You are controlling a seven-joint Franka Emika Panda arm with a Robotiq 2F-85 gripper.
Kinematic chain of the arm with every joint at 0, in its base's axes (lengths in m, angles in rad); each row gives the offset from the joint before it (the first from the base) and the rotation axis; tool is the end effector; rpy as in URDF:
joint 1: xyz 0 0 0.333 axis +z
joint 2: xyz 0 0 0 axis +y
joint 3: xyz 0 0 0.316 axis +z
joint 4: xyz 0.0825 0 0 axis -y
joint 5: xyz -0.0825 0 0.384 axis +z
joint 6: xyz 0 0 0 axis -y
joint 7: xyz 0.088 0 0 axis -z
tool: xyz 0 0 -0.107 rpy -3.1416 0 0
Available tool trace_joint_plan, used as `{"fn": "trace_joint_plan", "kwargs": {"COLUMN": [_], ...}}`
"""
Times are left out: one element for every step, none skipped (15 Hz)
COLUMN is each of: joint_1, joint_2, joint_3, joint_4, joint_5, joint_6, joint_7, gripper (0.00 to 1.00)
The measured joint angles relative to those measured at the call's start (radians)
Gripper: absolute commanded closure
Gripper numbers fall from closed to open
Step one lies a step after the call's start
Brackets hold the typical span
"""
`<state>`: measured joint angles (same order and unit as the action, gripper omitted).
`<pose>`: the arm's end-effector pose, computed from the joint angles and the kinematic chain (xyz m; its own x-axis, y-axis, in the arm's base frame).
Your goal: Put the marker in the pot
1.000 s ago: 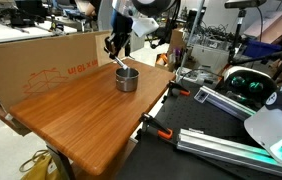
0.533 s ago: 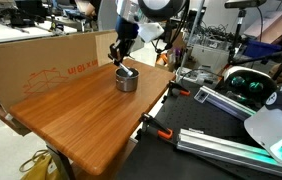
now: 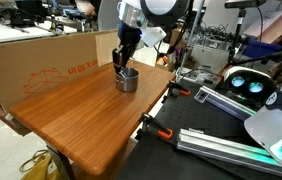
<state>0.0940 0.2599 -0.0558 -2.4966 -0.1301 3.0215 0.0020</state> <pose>0.4933 0.0277 0.2119 0.9515 0.1688 0.2574 0.1579 -0.9855 0.0625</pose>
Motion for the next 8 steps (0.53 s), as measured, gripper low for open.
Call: {"fn": "trace_joint_plan", "kwargs": {"joint_1": [-0.01,-0.02,-0.03,-0.04,-0.047,-0.052,-0.056,-0.062], "joint_2": [0.0,0.0,0.0,0.0,0.0,-0.001,-0.001,-0.001], "joint_3": [0.012,0.024,0.034,0.043,0.049,0.051,0.052,0.053], "joint_4": [0.0,0.0,0.0,0.0,0.0,0.001,0.002,0.004], "joint_5": [0.003,0.006,0.01,0.015,0.019,0.021,0.023,0.026], "joint_6": [0.0,0.0,0.0,0.0,0.0,0.0,0.0,-0.001], "joint_7": [-0.003,-0.007,-0.012,-0.016,-0.019,-0.02,-0.02,-0.02], "gripper": [0.18,0.12,0.05,0.0,0.0,0.0,0.0,0.0]}}
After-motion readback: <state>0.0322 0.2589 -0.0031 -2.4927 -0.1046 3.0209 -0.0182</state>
